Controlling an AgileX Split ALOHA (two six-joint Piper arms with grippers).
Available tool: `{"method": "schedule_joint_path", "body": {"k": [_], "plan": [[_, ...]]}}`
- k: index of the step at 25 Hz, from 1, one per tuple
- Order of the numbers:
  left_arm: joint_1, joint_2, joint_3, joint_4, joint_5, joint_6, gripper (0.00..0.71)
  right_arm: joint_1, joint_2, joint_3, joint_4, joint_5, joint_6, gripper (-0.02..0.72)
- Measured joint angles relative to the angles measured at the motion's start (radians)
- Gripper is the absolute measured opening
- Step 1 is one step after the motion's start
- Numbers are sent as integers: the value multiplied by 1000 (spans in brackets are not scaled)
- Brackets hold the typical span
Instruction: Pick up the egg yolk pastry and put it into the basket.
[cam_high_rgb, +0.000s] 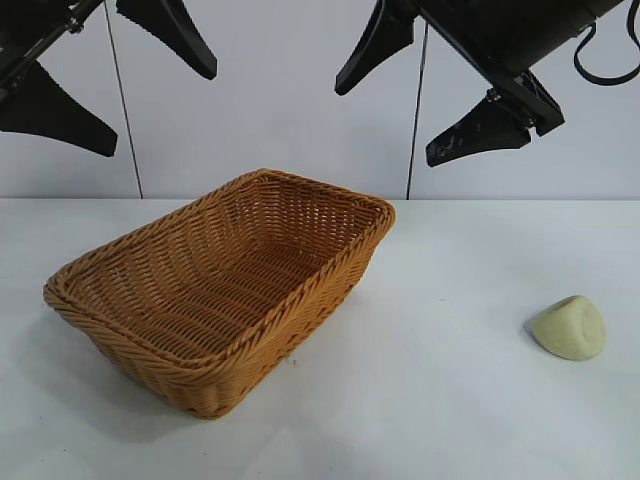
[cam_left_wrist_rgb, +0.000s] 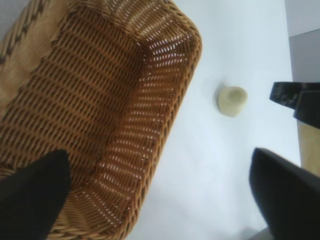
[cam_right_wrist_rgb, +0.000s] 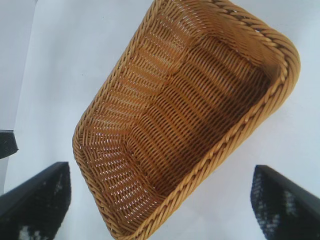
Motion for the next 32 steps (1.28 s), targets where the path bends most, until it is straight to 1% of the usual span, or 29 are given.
{"method": "schedule_joint_path", "body": {"k": [25, 32], "plan": [[0, 0, 0, 0, 0, 0, 695, 0, 0, 0, 0, 0, 2, 695], [0, 0, 0, 0, -25, 0, 695, 0, 0, 0, 0, 0, 2, 695]]}}
